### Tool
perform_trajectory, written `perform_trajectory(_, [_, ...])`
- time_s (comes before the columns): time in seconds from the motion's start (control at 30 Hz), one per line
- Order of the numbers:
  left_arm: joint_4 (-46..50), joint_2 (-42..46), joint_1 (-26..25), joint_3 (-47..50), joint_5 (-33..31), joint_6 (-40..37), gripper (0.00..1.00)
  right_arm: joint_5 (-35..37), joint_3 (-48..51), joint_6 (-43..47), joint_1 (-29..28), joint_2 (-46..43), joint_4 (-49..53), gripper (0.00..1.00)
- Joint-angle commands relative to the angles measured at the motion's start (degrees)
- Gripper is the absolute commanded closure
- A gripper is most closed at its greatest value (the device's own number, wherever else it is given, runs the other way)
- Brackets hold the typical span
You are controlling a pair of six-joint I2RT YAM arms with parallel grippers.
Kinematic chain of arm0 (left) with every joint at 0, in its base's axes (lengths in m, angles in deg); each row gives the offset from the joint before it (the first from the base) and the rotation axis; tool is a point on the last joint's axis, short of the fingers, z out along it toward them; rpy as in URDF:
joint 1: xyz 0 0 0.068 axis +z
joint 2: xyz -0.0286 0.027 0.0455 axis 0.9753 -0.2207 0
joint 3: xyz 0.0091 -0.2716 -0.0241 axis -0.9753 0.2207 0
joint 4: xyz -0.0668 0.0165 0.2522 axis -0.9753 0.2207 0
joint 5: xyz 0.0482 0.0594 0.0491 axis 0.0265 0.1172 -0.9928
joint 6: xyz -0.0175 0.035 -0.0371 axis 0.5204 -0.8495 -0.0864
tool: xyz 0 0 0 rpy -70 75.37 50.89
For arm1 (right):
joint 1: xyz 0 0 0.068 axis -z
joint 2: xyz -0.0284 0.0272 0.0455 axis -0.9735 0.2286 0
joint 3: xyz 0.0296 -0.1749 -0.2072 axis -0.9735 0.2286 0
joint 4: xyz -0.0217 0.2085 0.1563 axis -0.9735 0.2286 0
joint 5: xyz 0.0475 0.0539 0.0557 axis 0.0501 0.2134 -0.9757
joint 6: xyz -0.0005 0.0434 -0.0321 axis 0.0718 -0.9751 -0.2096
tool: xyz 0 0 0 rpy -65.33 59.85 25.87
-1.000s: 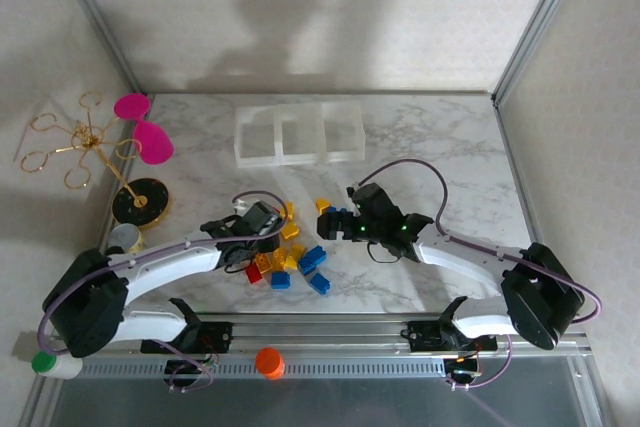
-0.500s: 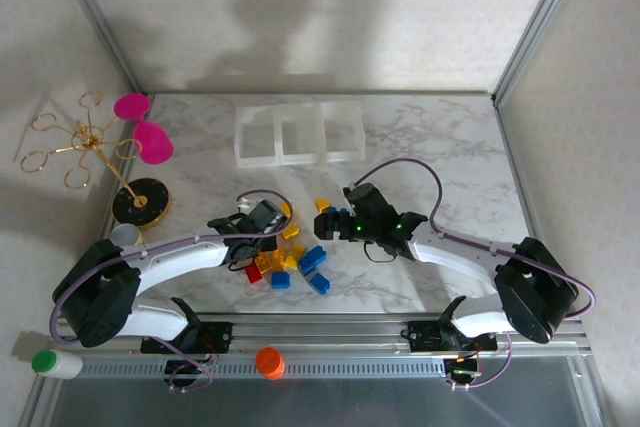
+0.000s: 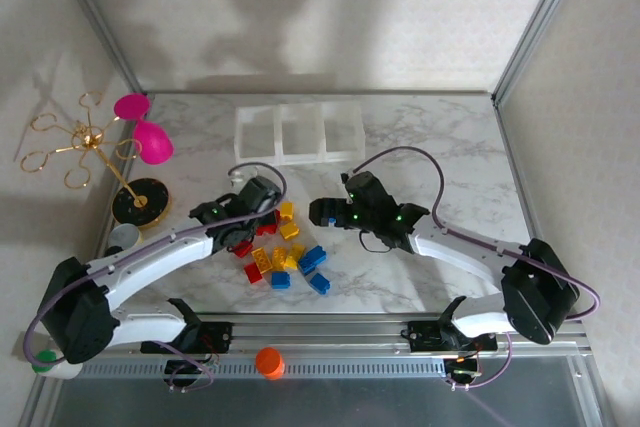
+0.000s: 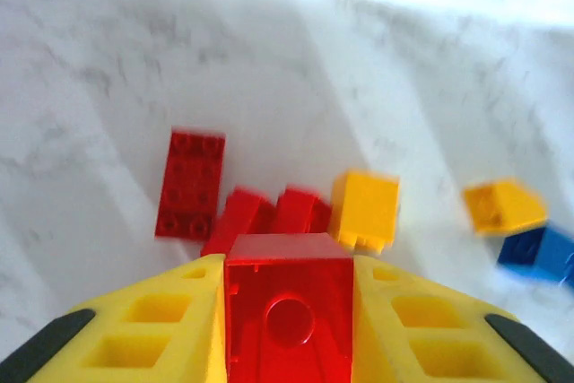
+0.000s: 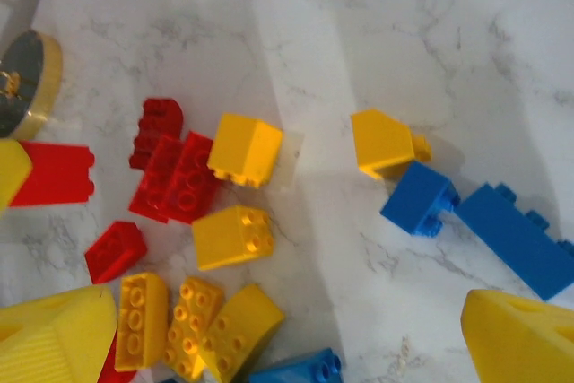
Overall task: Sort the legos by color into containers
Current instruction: Pick up the lego from the middle-left of the table, then place the lego in the container.
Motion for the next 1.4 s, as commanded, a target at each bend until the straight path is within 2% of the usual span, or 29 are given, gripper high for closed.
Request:
perform_trajectory(0.0, [-1.0,-3.92,4.72,-5.98,-3.12,-4.16,0.67,4.11,-3.53,0.5,0.85,-0.42,0.22,0.01])
perform_trajectory(0.2, [-4.15,-19.53,10.43,-20.23,-4.73,-9.5,0.69,7.08,-7.03,2.58,3.2,2.51,-1.94,0.01])
perform_trajectory(0.4, [-4.71,-36.6,15.8,-34.9,-3.73,-12.21,0.71,6.61,-8.72,4.4,6.06,4.83,-3.98,0.01])
perform_trajectory(0.53, [-7.27,-44.46,17.82,-41.71,-4.23,-15.12,0.71,6.99,-9.23,6.12,7.59,4.9,-4.21,0.01])
perform_trajectory(0.67, [-11.85,-51.36,20.31,-46.18,0.2,-18.76,0.69,6.5,-9.62,7.45,7.8,5.34,-4.72,0.01])
perform_trajectory(0.8, [-10.69,-56.96,21.49,-52.26,1.39,-20.2,0.68,6.38,-9.93,7.97,7.79,6.18,-4.1,0.01])
perform_trajectory(0.9, [-9.53,-58.34,21.57,-54.6,1.21,-21.09,0.58,7.69,-10.01,7.76,7.8,6.27,-3.35,0.01])
perform_trajectory(1.0, [-9.1,-57.34,21.57,-54.41,0.76,-21.47,0.53,7.38,-10.44,7.81,7.8,5.9,-3.16,0.01])
perform_trajectory(1.07, [-8.34,-56.37,21.49,-54.69,1.19,-21.76,0.46,6.82,-10.44,7.91,7.8,5.32,-3.55,0.01])
perform_trajectory(1.2, [-5.92,-52.37,21.55,-54.31,3.22,-21.17,0.44,5.97,-11.17,8.32,7.8,4.36,-2.88,0.01])
perform_trajectory(1.37, [-7.0,-40.86,21.25,-44.72,9.16,-17.63,0.43,4.91,-10.19,8.78,7.76,2.7,-0.7,0.01])
